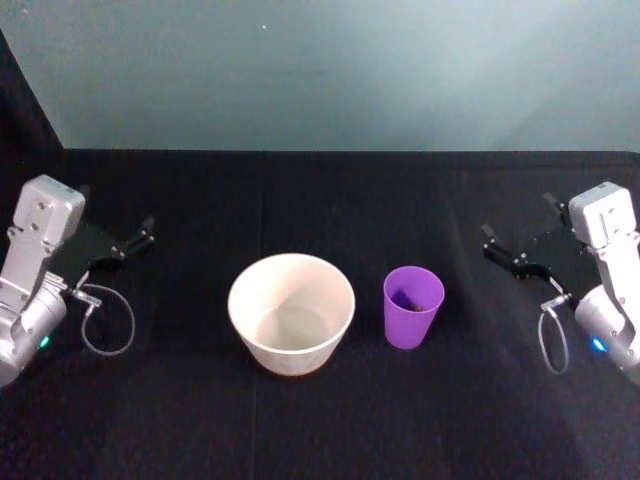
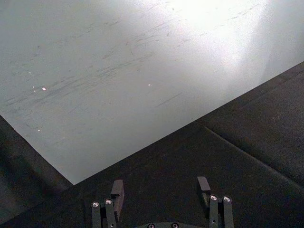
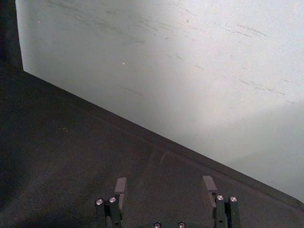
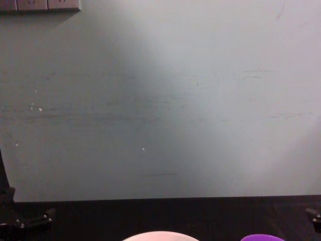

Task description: Pick up the cup and pour the mung beans from the cup into the bowl.

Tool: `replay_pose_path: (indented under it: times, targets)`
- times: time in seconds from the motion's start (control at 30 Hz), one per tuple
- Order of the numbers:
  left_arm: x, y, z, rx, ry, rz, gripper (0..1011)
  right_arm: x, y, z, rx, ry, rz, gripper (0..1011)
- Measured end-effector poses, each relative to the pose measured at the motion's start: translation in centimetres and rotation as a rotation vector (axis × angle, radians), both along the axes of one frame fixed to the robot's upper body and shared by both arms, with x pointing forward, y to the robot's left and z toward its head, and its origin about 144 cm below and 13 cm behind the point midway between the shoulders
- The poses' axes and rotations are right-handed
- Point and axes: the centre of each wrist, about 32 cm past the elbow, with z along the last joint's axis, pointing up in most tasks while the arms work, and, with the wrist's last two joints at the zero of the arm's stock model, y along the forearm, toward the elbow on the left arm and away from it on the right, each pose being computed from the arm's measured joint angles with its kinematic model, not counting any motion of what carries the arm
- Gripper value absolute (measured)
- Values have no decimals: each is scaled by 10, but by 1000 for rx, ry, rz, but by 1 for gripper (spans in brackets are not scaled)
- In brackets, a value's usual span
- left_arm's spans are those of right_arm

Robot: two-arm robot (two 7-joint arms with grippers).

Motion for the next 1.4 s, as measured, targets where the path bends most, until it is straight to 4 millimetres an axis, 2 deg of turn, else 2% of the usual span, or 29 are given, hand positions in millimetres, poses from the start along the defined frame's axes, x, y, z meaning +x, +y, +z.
replay_pose_path:
  times: [0.77, 1.07, 1.4]
  targets:
    - [0, 0, 0, 0, 0, 0, 1000, 0, 0, 0, 0, 0, 0, 1003]
    - [0, 0, 0, 0, 0, 0, 1000, -18, -4, -5, 38, 22, 1, 1003]
    - [0, 0, 0, 0, 0, 0, 1000, -55, 0, -14, 78, 95, 37, 1003]
